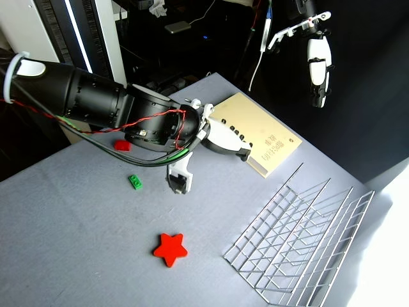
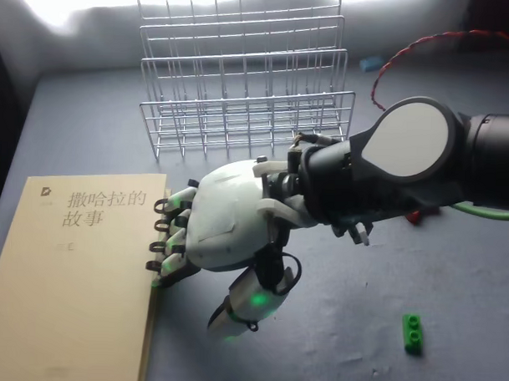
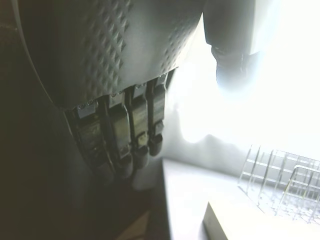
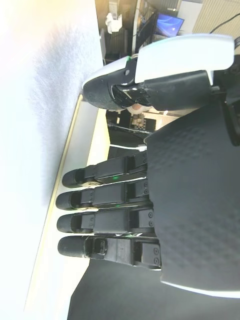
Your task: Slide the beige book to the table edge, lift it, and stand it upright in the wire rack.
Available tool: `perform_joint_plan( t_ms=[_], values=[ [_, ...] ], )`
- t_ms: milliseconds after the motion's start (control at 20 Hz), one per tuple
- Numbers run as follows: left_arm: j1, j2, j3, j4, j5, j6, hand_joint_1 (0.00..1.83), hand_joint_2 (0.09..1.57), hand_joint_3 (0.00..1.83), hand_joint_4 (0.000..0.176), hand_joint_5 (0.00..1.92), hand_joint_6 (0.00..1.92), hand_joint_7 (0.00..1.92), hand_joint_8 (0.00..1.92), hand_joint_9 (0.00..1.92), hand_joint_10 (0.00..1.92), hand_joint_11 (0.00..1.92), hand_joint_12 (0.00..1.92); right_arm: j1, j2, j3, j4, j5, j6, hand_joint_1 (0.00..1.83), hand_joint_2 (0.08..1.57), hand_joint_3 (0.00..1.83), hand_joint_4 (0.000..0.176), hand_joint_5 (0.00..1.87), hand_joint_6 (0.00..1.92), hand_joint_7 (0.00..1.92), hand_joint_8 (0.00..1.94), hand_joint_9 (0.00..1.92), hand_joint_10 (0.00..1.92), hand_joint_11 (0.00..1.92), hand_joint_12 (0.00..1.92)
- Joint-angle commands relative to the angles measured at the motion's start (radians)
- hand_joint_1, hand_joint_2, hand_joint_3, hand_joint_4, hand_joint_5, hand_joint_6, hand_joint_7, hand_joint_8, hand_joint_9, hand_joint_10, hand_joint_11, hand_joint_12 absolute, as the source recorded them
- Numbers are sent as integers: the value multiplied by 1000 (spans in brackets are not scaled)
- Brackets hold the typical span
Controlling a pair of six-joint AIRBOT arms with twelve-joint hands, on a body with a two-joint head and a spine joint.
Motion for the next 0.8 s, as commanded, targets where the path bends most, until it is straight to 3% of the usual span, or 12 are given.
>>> perform_joint_plan(
  t_ms=[0,350,750],
  values=[
    [-4,6,6,-18,-77,-3,167,1201,0,0,272,0,287,0,276,1,0,612,7,-3,0,29,-34,4,137,1198,0,0,296,4,301,2,275,4,0,777],
    [-11,1,9,-17,-77,3,192,1196,0,0,310,1,334,5,341,9,0,693,9,-42,25,30,-63,4,136,1204,0,0,304,7,311,5,280,5,0,768],
    [-15,-10,22,-13,-77,5,230,1184,0,0,359,10,379,8,354,10,0,714,17,-101,99,30,-13,-23,156,1200,0,0,317,7,315,4,284,4,0,770]
  ],
)
